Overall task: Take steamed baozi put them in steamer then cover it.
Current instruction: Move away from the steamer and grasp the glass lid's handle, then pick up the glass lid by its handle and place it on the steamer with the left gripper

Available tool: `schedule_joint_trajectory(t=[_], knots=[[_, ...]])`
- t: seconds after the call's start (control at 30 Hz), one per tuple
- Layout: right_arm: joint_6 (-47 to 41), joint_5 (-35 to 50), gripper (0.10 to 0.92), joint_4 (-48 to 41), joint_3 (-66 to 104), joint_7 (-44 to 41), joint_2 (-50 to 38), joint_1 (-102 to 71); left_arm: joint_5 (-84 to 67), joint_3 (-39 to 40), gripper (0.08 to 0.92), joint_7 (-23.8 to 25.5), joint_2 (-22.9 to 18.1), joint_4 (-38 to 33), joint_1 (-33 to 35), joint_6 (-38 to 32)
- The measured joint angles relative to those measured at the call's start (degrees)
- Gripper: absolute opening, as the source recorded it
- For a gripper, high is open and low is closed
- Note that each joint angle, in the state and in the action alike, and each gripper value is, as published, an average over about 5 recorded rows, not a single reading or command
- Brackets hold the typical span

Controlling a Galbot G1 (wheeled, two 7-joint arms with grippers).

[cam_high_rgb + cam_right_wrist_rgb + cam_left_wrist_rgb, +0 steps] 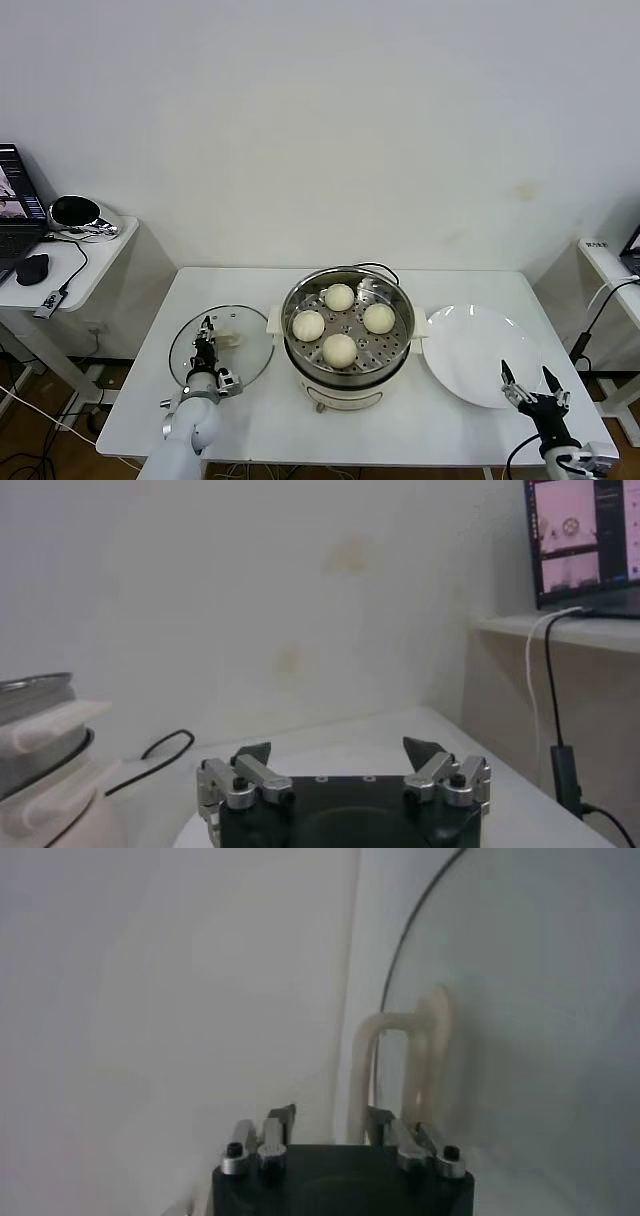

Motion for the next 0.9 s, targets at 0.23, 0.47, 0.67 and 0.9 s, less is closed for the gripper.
schedule_joint_trajectory(t=[0.23, 0.47, 0.67, 0.9], knots=[[0.03, 0.01, 0.823, 0.27, -0.02, -0.02, -0.13, -0.14, -1.88, 0.25, 0.194, -0.94, 0.22, 0.10, -0.12, -0.69], [0.11, -0.08, 0.823, 0.50, -0.50, -0.04, 0.19, 0.20, -2.39, -0.37, 0.157, -1.10, 0.35, -1.56, 0.81, -0.46], [0.50, -0.34, 0.823, 0.97, -1.07, -0.09, 0.58, 0.64, -1.86, -1.69, 0.157, -0.21, 0.98, -5.74, 2.88, 1.10], [0.67, -0.94, 0.823, 1.47, -1.78, 0.00, 1.11, 1.18, -0.97, -4.11, 0.157, 0.71, 2.67, -11.94, 6.46, 3.61]])
